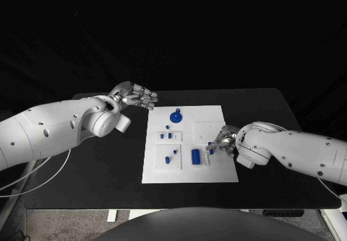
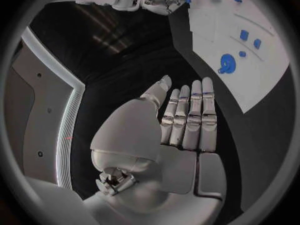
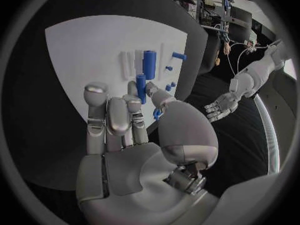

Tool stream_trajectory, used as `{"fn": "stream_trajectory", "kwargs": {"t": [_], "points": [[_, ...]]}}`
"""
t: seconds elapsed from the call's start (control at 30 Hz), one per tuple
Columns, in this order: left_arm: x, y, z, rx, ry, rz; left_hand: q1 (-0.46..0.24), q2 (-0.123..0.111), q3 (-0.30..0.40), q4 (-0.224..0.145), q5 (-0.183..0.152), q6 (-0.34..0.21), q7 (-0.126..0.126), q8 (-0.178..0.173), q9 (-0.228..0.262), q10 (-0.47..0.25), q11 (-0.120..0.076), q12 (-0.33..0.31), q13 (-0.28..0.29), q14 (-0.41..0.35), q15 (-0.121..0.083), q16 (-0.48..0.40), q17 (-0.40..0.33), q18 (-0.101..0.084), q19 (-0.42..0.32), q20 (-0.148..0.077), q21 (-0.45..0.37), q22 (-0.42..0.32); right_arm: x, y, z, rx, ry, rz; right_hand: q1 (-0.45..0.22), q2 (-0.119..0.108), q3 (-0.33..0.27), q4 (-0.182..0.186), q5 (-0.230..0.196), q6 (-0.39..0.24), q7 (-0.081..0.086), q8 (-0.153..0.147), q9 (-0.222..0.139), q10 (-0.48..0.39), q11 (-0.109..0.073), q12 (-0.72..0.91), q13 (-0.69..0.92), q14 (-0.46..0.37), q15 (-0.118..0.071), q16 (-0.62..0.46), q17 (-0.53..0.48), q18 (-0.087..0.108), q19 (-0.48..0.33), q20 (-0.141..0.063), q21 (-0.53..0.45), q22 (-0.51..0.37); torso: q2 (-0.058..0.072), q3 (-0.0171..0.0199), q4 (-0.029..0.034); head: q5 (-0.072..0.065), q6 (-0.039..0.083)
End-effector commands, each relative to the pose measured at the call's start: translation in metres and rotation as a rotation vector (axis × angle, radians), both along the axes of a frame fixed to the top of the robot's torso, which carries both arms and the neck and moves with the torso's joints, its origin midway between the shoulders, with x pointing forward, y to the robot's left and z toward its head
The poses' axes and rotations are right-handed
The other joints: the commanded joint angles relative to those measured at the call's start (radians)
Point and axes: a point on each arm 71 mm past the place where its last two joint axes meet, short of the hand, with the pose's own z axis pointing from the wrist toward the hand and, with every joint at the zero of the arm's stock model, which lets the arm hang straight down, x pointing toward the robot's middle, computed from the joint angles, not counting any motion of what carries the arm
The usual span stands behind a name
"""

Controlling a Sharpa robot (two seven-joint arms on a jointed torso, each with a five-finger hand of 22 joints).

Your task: Assemble the parts on the task board

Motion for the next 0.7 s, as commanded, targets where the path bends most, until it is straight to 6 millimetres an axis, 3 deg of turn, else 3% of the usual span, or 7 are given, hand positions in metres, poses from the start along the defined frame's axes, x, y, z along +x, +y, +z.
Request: {"fn": "stream_trajectory", "kwargs": {"t": [0.03,0.7], "points": [[-0.004,-0.007,-0.001,-0.009,-0.014,-0.022,0.001,-0.008,0.003,0.000,-0.003,-0.004,0.001,-0.003,0.000,-0.002,0.001,-0.002,-0.001,-0.001,0.004,-0.003,0.000,-0.006,0.001,-0.001,0.000,0.000,-0.005,0.003,-0.007,0.000,0.037,-0.012,0.016,0.022,0.116,-0.120,0.008,0.005,0.002,0.005,0.001,0.014,-0.010,-0.004,0.001,0.017,0.008,0.002,-0.002,-0.007,0.019,0.006,-0.002,0.073,0.000,0.0015,-0.0007,0.004,0.000],[-0.038,-0.041,-0.019,-0.009,-0.135,-0.093,0.005,-0.012,0.001,0.002,-0.005,-0.008,0.002,-0.003,0.000,-0.019,0.006,-0.002,-0.001,-0.019,0.009,-0.003,-0.004,-0.002,-0.004,0.005,-0.003,-0.004,-0.015,0.016,-0.027,-0.022,0.044,-0.011,0.011,0.024,0.117,-0.126,0.013,0.004,0.002,0.005,0.000,0.011,-0.011,-0.008,0.001,0.016,0.007,-0.001,-0.005,-0.008,0.017,0.005,-0.004,0.072,0.000,0.0023,-0.0016,-0.001,0.000]]}}
